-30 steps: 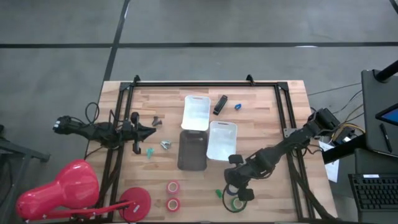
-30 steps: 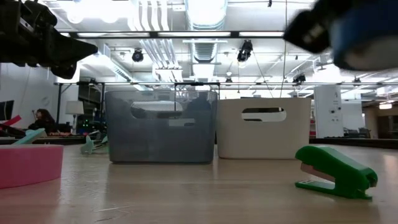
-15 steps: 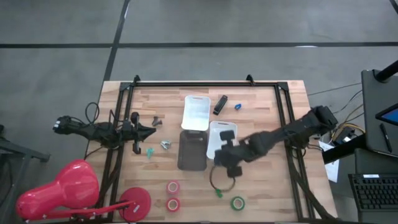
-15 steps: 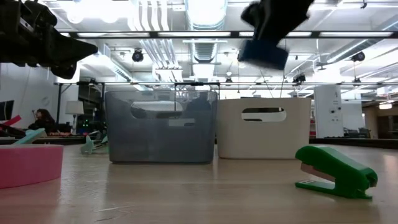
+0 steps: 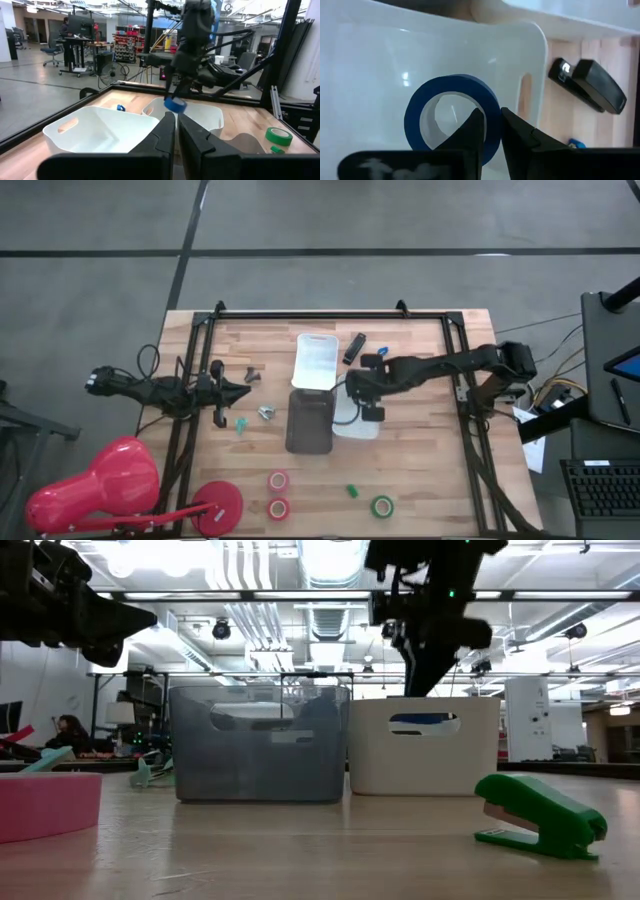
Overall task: Pick and place Stapler, Stapler remover, tape
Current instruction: Put the blue tape into the bottom white bin, then put the green tape into the bottom white bin
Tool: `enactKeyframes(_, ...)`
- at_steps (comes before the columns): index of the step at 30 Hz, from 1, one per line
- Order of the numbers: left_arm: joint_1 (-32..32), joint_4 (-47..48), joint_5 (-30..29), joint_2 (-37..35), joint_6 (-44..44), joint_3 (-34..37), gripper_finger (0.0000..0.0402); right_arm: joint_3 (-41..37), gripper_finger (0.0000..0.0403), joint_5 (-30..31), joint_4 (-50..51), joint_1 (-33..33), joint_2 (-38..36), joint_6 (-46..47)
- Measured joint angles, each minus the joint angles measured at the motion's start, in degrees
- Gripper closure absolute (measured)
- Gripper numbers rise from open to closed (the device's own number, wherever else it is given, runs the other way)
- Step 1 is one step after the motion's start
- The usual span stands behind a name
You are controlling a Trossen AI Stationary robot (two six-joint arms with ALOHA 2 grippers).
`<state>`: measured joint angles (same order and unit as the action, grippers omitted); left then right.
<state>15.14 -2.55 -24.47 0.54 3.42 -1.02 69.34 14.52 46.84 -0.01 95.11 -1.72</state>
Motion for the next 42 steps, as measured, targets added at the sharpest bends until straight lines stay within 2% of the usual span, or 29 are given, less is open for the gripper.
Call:
enactKeyframes(11, 0.0, 0.0, 0.0, 0.0, 0.0, 0.0, 0.0378, -6.5, 0.0351, -1.5, -5.7, -1.7, 0.3, -1.5)
enactKeyframes(26, 0.0, 0.0, 0.0, 0.0, 0.0, 0.0, 0.0378, -10.0, 0.0339, -1.5, -8.9, -1.8, 0.3, -1.4)
enactKeyframes(42, 0.0, 0.0, 0.0, 0.0, 0.0, 0.0, 0.0378, -10.4, 0.0284, -0.7, -10.9, -1.8, 0.3, -1.8)
